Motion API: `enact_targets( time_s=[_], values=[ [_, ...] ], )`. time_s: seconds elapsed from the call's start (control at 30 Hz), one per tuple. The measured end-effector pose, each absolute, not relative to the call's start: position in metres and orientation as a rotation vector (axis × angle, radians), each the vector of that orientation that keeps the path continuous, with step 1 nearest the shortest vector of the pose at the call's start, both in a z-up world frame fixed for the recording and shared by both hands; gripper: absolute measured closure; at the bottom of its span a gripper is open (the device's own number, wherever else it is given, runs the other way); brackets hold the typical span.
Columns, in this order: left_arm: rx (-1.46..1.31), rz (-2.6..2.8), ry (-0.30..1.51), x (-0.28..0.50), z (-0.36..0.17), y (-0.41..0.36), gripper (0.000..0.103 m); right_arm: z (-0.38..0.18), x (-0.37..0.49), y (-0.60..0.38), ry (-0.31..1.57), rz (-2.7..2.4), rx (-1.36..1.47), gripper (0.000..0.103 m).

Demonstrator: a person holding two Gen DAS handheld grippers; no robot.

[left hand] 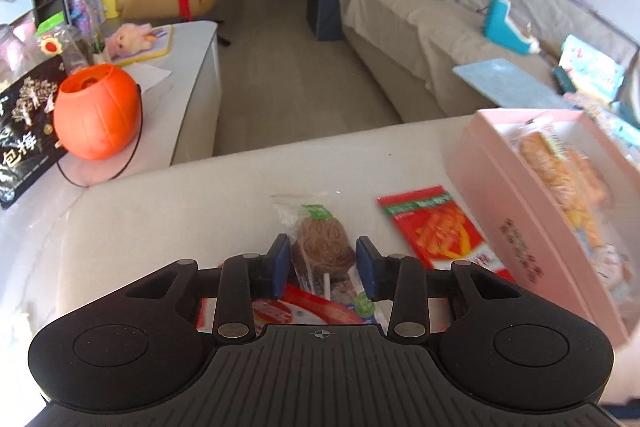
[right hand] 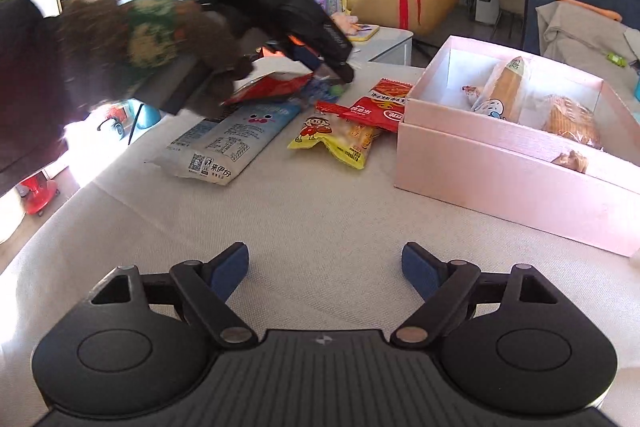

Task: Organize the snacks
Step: 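Grasp the wrapped brown lollipop with the left tool and lift it, then grasp the yellow puffed snack bag with the right tool while the left tool holds the lollipop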

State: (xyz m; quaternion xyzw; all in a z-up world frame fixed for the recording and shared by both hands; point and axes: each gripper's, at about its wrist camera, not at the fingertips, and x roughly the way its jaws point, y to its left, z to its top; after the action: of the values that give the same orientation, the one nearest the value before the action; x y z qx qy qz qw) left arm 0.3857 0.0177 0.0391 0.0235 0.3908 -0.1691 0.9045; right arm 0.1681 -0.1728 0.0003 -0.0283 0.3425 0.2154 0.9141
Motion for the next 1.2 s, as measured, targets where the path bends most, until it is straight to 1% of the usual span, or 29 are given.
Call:
enact_targets(
  time_s=[0.17,0.37,0.47,0.6,0.63,0.77,0.8,0.83,0.9,0.97,1.03,1.07,1.1,1.17,1.2],
  values=[
    [-0.114,-0.415,0.706,0.336,0.067,0.051,0.064,0.001,0.169,-0.175,0.706,0.436,-0.044,0.019],
    [-0.184,-0.489,0.621,0.26,0.086,0.07,0.064,0.001,0.17,-0.174,0.705,0.409,-0.049,0.019],
    [-0.203,-0.502,0.642,0.231,0.089,0.076,0.064,0.003,0.172,-0.172,0.697,0.368,-0.06,0.019],
    [-0.158,-0.448,0.719,0.206,0.086,0.084,0.064,0.013,0.185,-0.158,0.696,0.361,-0.062,0.02],
    [-0.143,-0.444,0.727,0.2,0.084,0.086,0.064,0.018,0.189,-0.153,0.689,0.365,-0.058,0.024],
    [-0.114,-0.443,0.761,0.174,0.068,0.095,0.065,0.035,0.211,-0.131,0.647,0.361,-0.058,0.032],
    [-0.117,-0.44,0.765,0.169,0.064,0.096,0.082,0.037,0.219,-0.124,0.642,0.359,-0.07,0.033],
    [-0.118,-0.439,0.774,0.165,0.06,0.096,0.085,0.037,0.227,-0.117,0.642,0.361,-0.08,0.037],
    [-0.128,-0.429,0.774,0.158,0.05,0.096,0.084,0.031,0.248,-0.101,0.661,0.35,-0.114,0.045],
    [-0.142,-0.406,0.772,0.156,0.044,0.094,0.084,0.022,0.266,-0.09,0.691,0.317,-0.139,0.058],
    [-0.137,-0.38,0.769,0.158,0.039,0.09,0.082,0.015,0.274,-0.082,0.697,0.274,-0.171,0.06],
    [-0.125,-0.361,0.76,0.159,0.038,0.088,0.082,0.014,0.273,-0.08,0.692,0.261,-0.191,0.065],
    [-0.117,-0.336,0.749,0.16,0.038,0.087,0.082,0.014,0.269,-0.079,0.697,0.26,-0.207,0.066],
    [-0.149,-0.321,0.734,0.165,0.04,0.088,0.082,0.018,0.255,-0.084,0.724,0.312,-0.193,0.074],
    [-0.181,-0.322,0.726,0.166,0.042,0.091,0.081,0.02,0.246,-0.09,0.75,0.347,-0.17,0.075]
  ],
)
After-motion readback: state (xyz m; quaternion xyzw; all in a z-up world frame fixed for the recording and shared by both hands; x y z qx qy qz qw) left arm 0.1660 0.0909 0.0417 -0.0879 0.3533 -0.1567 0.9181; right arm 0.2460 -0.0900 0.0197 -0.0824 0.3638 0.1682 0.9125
